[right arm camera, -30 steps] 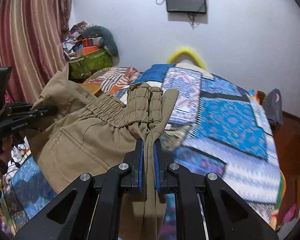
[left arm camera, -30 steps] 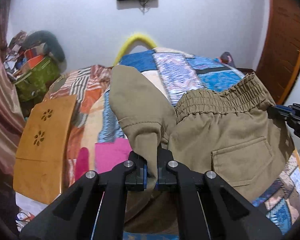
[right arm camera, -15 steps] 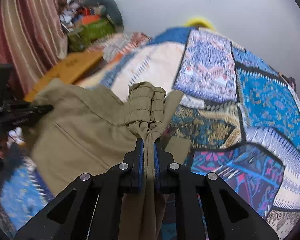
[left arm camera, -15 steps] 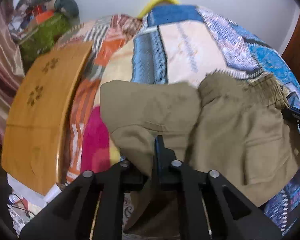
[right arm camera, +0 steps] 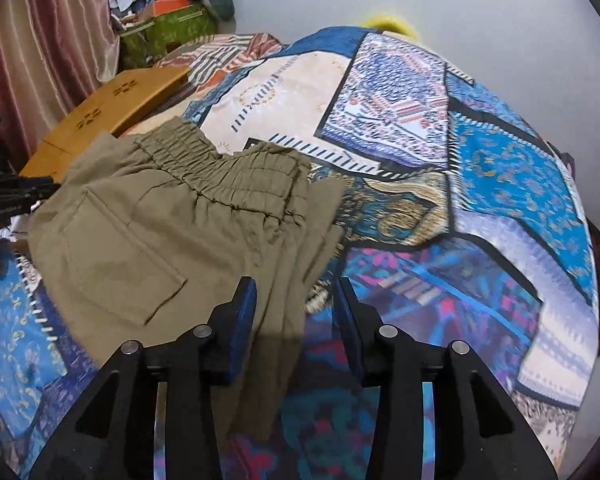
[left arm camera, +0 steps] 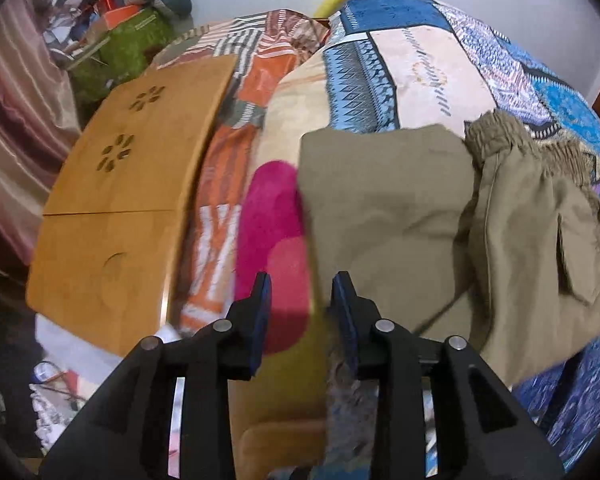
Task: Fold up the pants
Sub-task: 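Release the pants and lift both grippers away from the bed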
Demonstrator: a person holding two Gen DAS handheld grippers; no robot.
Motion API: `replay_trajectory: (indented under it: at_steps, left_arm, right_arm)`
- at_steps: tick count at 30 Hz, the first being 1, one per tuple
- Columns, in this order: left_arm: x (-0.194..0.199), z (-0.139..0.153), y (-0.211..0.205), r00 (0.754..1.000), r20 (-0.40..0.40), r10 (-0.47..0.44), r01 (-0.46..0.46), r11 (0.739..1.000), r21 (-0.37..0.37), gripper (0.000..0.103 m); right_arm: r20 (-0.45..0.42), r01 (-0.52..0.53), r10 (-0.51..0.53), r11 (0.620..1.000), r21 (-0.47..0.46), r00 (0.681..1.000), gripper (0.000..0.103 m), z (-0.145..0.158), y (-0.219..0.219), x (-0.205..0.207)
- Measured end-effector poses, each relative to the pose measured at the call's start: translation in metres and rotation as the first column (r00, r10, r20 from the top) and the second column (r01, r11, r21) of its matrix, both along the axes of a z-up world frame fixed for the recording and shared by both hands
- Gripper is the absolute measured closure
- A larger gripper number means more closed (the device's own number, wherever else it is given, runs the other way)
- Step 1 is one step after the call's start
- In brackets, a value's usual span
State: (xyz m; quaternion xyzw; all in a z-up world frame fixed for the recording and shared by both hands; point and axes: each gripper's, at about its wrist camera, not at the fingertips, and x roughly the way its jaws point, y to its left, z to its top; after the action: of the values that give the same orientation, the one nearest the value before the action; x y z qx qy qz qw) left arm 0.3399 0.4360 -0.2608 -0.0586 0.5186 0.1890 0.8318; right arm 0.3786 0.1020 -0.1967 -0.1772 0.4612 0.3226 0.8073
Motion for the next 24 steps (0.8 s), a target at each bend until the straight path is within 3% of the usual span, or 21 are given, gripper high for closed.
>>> replay_trajectory:
  at_steps: [3, 5, 11, 18, 24]
  left_arm:
    - [-0.015, 0.011, -0.008, 1.0, -0.019, -0.008, 0.009, 0.999, 0.042, 0.069]
    - [-0.027, 0.027, -0.013, 1.0, 0.003, -0.002, 0.002, 1.0, 0.029, 0.069]
    - [-0.073, 0.111, -0.054, 0.984, 0.178, -0.029, 0.023, 0.999, 0.037, 0.069]
    - [-0.152, 0.225, -0.141, 0.895, 0.434, -0.106, 0.071, 0.993, 0.097, 0.069]
    - [-0.219, 0.286, -0.206, 0.8, 0.577, -0.164, 0.09, 0.984, 0.155, 0.069]
  right_arm:
    - [0.025, 0.009, -0.01, 0.999, 0.034, 1.0, 0.066, 0.026, -0.015, -0.013]
    - [0.055, 0.002, -0.006, 0.998, 0.063, 0.998, 0.066, 0.048, -0.023, -0.026]
    - [0.171, -0.03, 0.0, 0.984, 0.176, 0.985, 0.066, 0.12, -0.049, -0.078]
    - [0.295, -0.084, -0.02, 0.938, 0.336, 0.955, 0.066, 0.196, -0.08, -0.139]
    - [0.375, -0.156, -0.029, 0.878, 0.453, 0.927, 0.066, 0.239, -0.103, -0.2]
